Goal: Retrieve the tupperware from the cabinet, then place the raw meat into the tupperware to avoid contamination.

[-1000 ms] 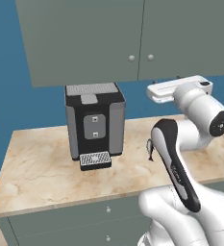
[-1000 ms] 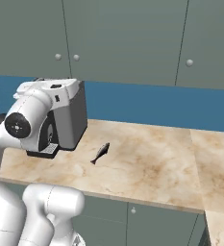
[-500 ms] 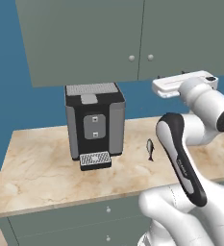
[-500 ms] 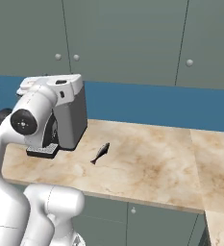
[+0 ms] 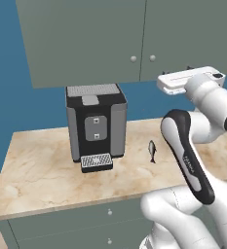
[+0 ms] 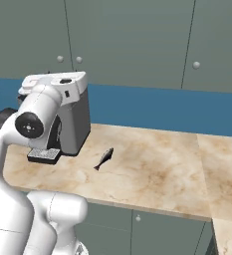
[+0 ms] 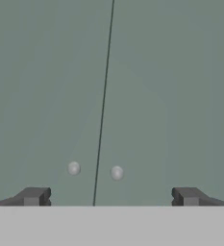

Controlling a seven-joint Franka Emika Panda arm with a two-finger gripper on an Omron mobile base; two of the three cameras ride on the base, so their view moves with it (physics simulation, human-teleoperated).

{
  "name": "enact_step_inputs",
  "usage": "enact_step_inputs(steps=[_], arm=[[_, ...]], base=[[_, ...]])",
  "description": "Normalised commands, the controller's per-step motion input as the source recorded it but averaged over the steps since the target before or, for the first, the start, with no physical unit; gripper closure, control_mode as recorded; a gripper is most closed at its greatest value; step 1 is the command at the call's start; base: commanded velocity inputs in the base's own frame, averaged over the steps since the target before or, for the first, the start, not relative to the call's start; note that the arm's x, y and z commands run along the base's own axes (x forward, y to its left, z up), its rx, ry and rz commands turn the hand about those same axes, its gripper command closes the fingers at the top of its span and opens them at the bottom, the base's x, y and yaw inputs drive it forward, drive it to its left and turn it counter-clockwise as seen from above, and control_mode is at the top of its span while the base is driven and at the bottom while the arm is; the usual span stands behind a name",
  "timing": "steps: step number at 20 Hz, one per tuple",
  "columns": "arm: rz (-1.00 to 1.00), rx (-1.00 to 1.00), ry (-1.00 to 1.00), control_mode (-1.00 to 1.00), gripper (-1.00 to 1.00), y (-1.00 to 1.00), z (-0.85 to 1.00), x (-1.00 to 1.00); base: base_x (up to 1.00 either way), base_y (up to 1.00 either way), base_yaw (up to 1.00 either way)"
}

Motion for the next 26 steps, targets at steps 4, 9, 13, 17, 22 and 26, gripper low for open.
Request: enact_step_inputs(steps=[4,9,13,17,22,26], arm=[[0.02,0.0,-0.12,-1.0,-1.0,0.0,0.0,0.1],[0.02,0.0,-0.12,-1.0,-1.0,0.0,0.0,0.1],[0.01,0.0,-0.06,-1.0,-1.0,-0.02,0.0,0.06],[0.01,0.0,0.0,-1.0,-1.0,-0.05,0.0,0.0],[0.01,0.0,0.0,-1.0,-1.0,-0.02,0.0,0.05],[0.0,0.0,0.01,-1.0,-1.0,0.0,0.0,0.18]], base=[[0.0,0.0,0.0],[0.0,0.0,0.0],[0.0,0.0,0.0],[0.0,0.0,0.0],[0.0,0.0,0.0],[0.0,0.0,0.0]])
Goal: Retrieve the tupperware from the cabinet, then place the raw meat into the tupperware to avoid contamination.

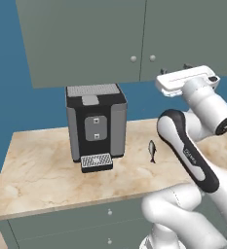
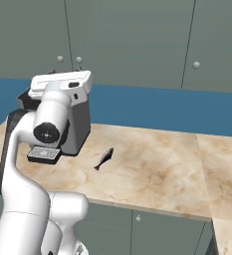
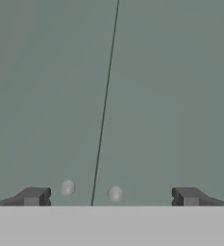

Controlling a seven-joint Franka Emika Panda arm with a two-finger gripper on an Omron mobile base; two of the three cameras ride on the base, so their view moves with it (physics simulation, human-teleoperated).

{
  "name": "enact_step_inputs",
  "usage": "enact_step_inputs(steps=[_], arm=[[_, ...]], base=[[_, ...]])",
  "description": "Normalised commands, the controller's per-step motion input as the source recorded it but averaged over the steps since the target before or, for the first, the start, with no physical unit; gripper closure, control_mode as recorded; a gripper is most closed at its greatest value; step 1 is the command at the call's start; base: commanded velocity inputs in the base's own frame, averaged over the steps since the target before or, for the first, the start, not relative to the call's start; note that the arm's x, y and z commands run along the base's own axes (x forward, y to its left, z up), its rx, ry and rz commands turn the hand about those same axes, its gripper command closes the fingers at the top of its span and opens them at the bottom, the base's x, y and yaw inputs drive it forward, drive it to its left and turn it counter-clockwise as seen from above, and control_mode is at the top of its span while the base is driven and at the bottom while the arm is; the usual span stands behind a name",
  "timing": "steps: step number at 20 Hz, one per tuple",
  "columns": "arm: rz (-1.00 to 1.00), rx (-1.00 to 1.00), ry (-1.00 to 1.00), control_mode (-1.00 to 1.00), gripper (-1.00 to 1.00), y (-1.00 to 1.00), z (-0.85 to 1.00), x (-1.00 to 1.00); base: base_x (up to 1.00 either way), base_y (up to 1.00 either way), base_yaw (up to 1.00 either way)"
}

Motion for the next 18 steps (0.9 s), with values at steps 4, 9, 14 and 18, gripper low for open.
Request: enact_step_inputs(steps=[4,9,14,18], arm=[[0.0,0.0,0.02,-1.0,-1.0,0.0,0.0,0.16],[0.0,0.0,0.01,-1.0,-1.0,0.0,0.0,0.18],[0.0,0.0,0.0,-1.0,-1.0,0.0,0.0,0.21],[0.0,0.0,0.0,-1.0,-1.0,0.0,0.0,0.22]], base=[[0.0,0.0,0.0],[0.0,0.0,0.0],[0.0,0.0,0.0],[0.0,0.0,0.0]])
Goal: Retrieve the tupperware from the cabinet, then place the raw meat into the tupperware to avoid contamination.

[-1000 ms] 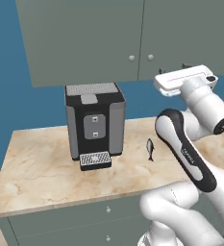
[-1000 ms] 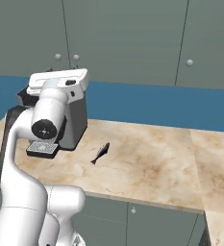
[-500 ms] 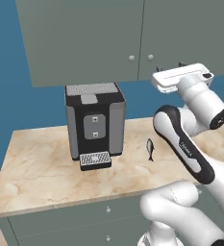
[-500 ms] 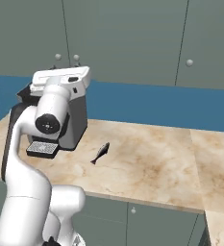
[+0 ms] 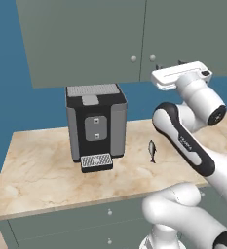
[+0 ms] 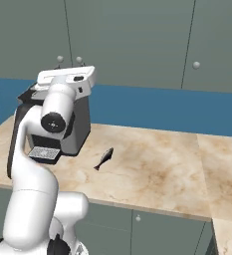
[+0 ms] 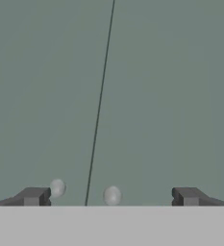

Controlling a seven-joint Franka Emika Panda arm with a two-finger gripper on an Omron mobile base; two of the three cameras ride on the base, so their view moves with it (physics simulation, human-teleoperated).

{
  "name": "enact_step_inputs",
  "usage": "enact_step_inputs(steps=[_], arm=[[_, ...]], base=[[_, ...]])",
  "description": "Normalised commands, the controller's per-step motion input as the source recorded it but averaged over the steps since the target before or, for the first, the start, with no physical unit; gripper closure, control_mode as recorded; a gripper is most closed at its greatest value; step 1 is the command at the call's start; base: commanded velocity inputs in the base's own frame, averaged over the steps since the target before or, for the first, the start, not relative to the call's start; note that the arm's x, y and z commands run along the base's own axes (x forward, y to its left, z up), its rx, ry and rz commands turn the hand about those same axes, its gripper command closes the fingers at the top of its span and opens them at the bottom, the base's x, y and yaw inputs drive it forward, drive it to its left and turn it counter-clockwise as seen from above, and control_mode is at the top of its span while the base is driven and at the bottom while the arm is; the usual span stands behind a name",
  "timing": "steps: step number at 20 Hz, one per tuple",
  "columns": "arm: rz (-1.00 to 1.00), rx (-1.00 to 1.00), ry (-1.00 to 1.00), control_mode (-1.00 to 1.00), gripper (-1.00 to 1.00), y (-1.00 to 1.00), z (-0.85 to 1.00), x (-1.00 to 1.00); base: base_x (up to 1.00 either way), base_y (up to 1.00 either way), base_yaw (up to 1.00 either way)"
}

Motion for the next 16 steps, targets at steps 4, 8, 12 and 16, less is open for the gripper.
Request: enact_step_inputs(steps=[4,8,12,16], arm=[[0.0,0.0,0.0,-1.0,-1.0,0.0,-0.01,0.21],[0.0,0.0,0.0,-1.0,-1.0,0.0,-0.03,0.2],[0.0,0.0,0.0,-1.0,-1.0,0.0,-0.03,0.22],[0.0,0.0,0.0,-1.0,-1.0,0.01,-0.04,0.22]], base=[[0.0,0.0,0.0],[0.0,0.0,0.0],[0.0,0.0,0.0],[0.0,0.0,0.0]])
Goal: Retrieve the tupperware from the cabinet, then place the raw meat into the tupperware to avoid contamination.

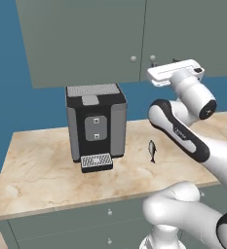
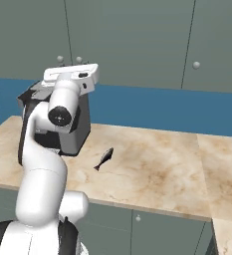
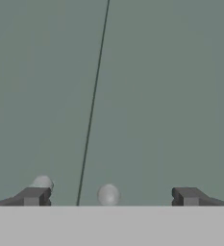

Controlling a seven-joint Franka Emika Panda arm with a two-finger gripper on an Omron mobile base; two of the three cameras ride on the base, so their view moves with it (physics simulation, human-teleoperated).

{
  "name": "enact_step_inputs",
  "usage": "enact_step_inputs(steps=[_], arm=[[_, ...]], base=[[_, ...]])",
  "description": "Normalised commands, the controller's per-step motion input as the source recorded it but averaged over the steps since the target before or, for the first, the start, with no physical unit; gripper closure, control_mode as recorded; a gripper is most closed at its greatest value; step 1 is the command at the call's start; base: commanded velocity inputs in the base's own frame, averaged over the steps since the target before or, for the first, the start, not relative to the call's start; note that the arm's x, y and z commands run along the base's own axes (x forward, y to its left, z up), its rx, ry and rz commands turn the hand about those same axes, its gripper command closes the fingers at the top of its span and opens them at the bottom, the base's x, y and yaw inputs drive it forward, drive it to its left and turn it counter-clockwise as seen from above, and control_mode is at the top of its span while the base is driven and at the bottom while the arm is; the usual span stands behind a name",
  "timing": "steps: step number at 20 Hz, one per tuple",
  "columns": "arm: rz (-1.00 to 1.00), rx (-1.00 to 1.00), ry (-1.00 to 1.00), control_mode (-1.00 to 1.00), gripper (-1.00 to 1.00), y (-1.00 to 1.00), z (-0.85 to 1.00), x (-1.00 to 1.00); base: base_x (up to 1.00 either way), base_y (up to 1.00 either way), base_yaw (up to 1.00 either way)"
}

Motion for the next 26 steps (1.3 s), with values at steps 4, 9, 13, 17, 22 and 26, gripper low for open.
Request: enact_step_inputs(steps=[4,9,13,17,22,26], arm=[[0.0,0.0,0.0,-1.0,-1.0,0.01,-0.04,0.22],[0.0,0.0,0.0,-1.0,-1.0,0.02,-0.06,0.22],[0.0,0.0,0.0,-1.0,-1.0,0.02,-0.05,0.22],[0.0,0.0,0.0,-1.0,-1.0,0.01,-0.04,0.21],[0.0,0.0,0.0,-1.0,-1.0,0.0,-0.02,0.22],[0.0,0.0,0.0,-1.0,-1.0,0.01,0.0,0.22]], base=[[0.0,0.0,0.0],[0.0,0.0,0.0],[0.0,0.0,0.0],[0.0,0.0,0.0],[0.0,0.0,0.0],[0.0,0.0,0.0]])
